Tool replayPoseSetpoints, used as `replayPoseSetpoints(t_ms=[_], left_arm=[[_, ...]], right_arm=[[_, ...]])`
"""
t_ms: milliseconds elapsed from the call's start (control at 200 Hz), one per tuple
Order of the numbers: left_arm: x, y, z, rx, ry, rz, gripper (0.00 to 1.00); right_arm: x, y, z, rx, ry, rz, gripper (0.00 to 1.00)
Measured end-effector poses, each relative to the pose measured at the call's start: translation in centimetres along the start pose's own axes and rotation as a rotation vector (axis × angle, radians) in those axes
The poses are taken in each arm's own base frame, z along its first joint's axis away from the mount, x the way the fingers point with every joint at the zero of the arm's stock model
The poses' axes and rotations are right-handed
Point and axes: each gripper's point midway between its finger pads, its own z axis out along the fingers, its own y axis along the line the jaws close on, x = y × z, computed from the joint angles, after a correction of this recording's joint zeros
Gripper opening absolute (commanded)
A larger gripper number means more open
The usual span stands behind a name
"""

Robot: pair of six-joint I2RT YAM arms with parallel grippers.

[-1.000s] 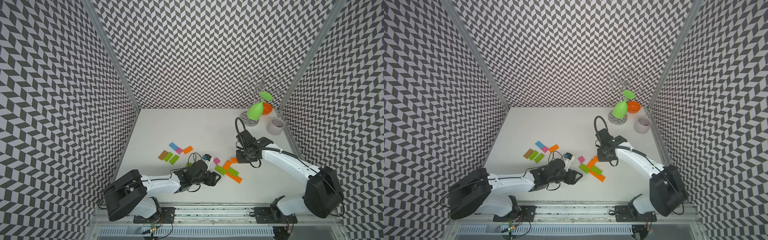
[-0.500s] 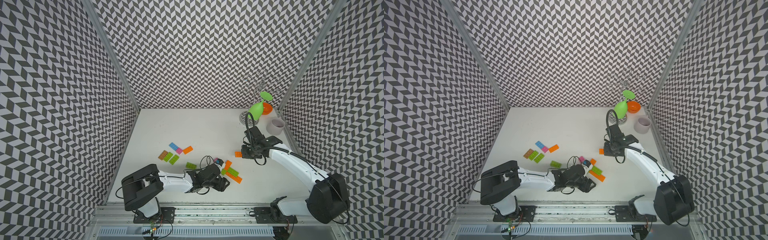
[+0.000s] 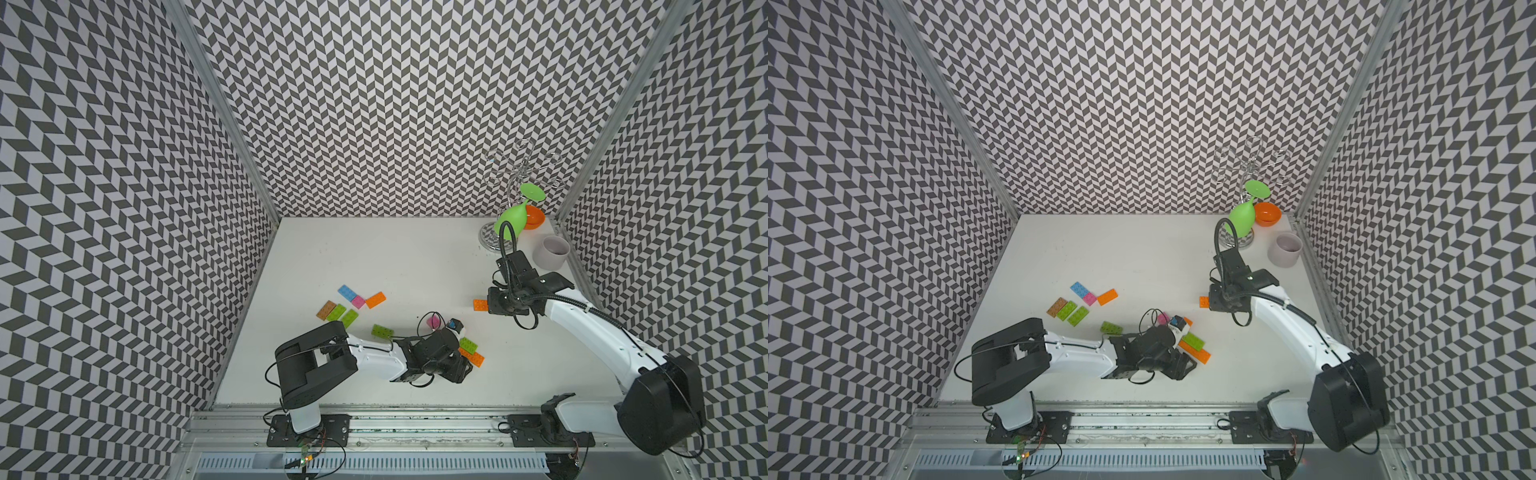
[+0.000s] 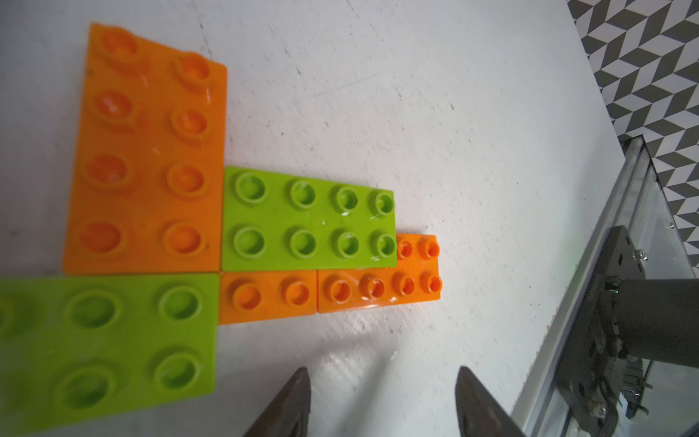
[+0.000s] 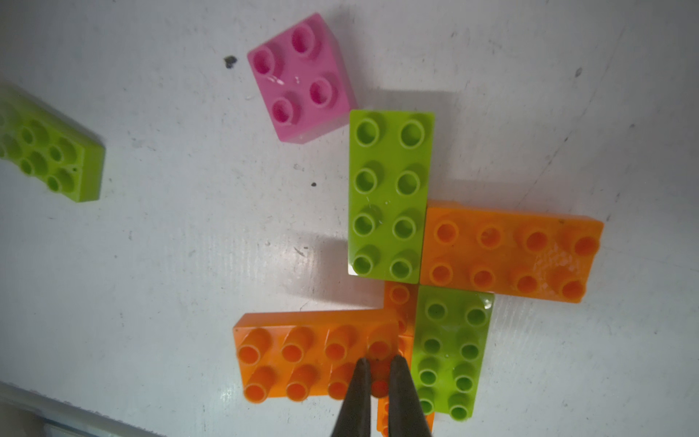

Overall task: Assemble a small pinwheel with lego
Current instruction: Adjust the lego brick at the center of the board.

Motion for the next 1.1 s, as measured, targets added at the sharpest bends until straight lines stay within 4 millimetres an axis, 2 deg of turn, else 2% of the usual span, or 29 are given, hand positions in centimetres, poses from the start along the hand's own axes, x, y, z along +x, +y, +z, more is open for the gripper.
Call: replayPoseSetpoints(t_ms=[185, 351, 451, 566, 661, 901, 1102], left_arm=[[1.0, 0.4, 0.6, -0.021, 0.029, 0.008, 0.70], [2.4, 0.0, 1.8, -0.036, 0.087, 0.042, 0.69], [3.2, -1.2, 3.2, -0.040, 0.127, 0.094, 0.67], [4.2, -3.7, 5.0, -0.024, 0.169, 0.165, 0.65], [5.5, -5.3, 6.5, -0.014, 0.210, 0.212, 0.63], [9.1, -6.8, 9.6, -0.020, 0.309, 0.276, 0.61], [9.4, -7.2, 11.0, -0.025, 0.319, 0.284, 0.62]], right_arm=[[0.4, -0.7, -1.6, -0.009, -0.045, 0.034, 0.10], [0.7, -2.3, -1.6, 0.018, -0.048, 0.095, 0.09], [0.4, -4.9, -2.0, 0.021, -0.074, 0.205, 0.10], [-1.1, -8.2, -3.9, 0.010, -0.164, 0.336, 0.10], [-1.9, -9.9, -4.9, 0.002, -0.219, 0.397, 0.09], [-2.4, -11.2, -6.1, -0.015, -0.266, 0.444, 0.09], [-2.4, -11.6, -6.6, -0.018, -0.284, 0.446, 0.09]])
